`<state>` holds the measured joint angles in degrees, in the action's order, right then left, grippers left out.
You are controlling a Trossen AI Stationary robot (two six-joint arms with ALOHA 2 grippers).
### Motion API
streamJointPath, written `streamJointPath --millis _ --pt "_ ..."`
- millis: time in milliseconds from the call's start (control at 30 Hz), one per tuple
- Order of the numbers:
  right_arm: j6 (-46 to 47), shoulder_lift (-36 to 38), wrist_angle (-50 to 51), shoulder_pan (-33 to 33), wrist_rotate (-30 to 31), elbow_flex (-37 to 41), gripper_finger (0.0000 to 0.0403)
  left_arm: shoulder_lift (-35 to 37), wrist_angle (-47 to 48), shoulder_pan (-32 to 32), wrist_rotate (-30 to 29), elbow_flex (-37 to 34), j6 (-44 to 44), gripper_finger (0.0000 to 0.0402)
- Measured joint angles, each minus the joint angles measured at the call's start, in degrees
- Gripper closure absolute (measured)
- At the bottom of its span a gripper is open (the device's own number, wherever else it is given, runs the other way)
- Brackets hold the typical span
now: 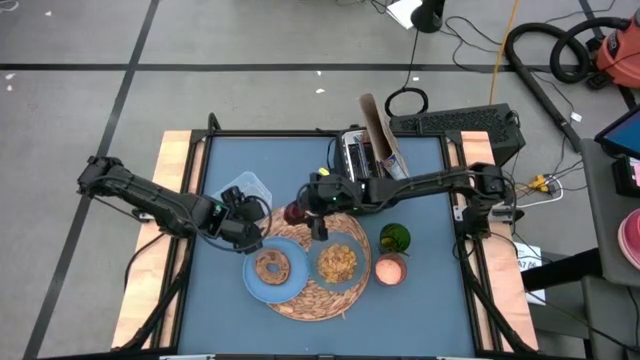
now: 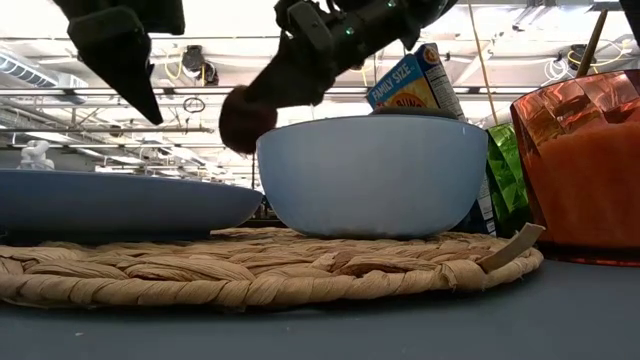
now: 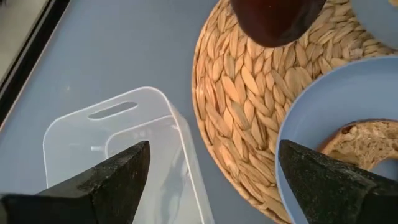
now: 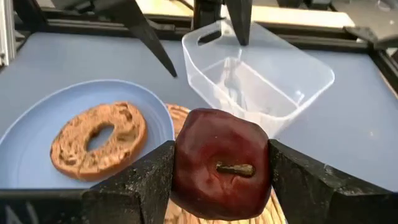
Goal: Arrange a breakfast setting
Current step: Put the red apple on the table mat
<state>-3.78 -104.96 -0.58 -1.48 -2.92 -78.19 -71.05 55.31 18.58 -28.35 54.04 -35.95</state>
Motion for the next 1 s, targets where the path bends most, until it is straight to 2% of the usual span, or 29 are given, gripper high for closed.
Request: streamJointPath --millis 267,667,1000 --pt "1.16 0.01 -0.38 -0.07 -0.09 3.29 0.0171 0.0 0.22 0.14 0.01 0.0 -1.31 0.0043" --pt "1.63 0.02 -8.38 -0.34 -0.09 10.9 0.0171 0.0 0.09 0.14 0.01 0.0 -1.87 0.0043" --pt "1.63 0.02 -7.96 -0.43 -0.1 11.82 0.0171 0.0 -0.45 0.14 -0.01 0.0 -1.85 0.0043"
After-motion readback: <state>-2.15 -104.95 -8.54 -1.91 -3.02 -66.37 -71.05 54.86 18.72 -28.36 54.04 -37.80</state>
